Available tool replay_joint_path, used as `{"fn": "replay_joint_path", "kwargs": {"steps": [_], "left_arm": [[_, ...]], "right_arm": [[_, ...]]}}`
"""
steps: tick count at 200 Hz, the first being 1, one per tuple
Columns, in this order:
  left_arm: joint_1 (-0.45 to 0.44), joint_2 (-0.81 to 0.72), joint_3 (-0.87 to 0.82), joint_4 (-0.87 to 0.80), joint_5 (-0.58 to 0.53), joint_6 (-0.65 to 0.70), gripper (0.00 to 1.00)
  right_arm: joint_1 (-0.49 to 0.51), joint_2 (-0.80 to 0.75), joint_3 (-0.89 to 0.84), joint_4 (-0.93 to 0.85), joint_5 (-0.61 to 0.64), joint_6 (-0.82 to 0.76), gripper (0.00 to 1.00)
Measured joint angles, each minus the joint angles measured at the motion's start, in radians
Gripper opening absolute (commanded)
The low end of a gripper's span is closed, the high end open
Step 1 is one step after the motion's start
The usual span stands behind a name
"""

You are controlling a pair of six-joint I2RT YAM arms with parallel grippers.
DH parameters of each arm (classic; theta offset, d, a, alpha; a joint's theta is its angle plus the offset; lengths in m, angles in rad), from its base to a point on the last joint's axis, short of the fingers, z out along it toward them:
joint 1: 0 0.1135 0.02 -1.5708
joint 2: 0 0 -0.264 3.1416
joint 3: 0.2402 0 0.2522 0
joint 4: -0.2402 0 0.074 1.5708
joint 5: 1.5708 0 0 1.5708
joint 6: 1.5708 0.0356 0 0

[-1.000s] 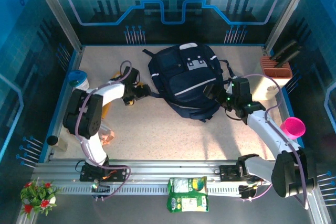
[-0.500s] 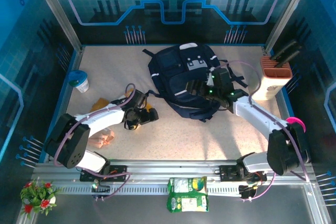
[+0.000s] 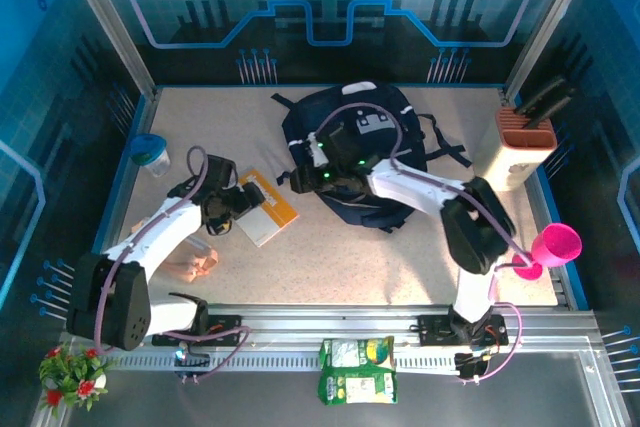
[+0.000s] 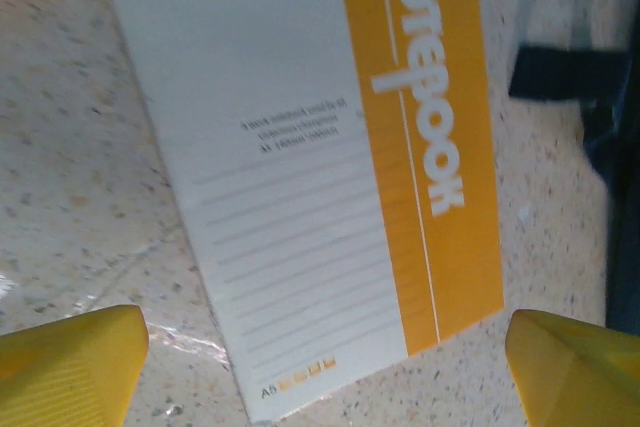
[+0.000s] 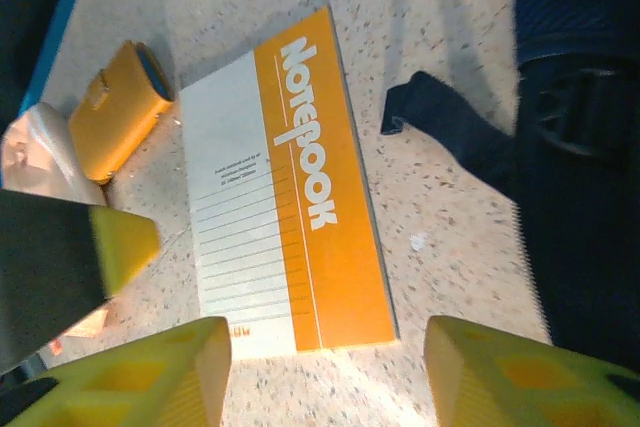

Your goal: Pack books, pencil case, and school supplies into a backpack

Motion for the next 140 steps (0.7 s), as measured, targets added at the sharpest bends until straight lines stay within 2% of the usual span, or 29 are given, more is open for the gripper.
{"fn": "replay_joint_path", "kwargs": {"steps": [30,52,92,140], "left_arm": [[0.032,-0.001,-0.011,0.015,-0.008,-0.005,0.78],[0.034,0.013,-0.023,0.027,-0.018,-0.005,0.73],[0.035,0.025,-0.074,0.047,-0.053,-0.003,0.70],[0.035,0.043,-0.095,0.086,-0.048,-0.003,0.69]], "right_arm": [[0.045,0.149,0.124,-0.057,-0.014,-0.019,0.40],[0.075,0.226,0.200,-0.101,-0.027,-0.026,0.39],[0.111,0.323,0.301,-0.168,-0.031,-0.040,0.44],[0.112,0.357,0.322,-0.246,0.005,-0.056,0.49]]}}
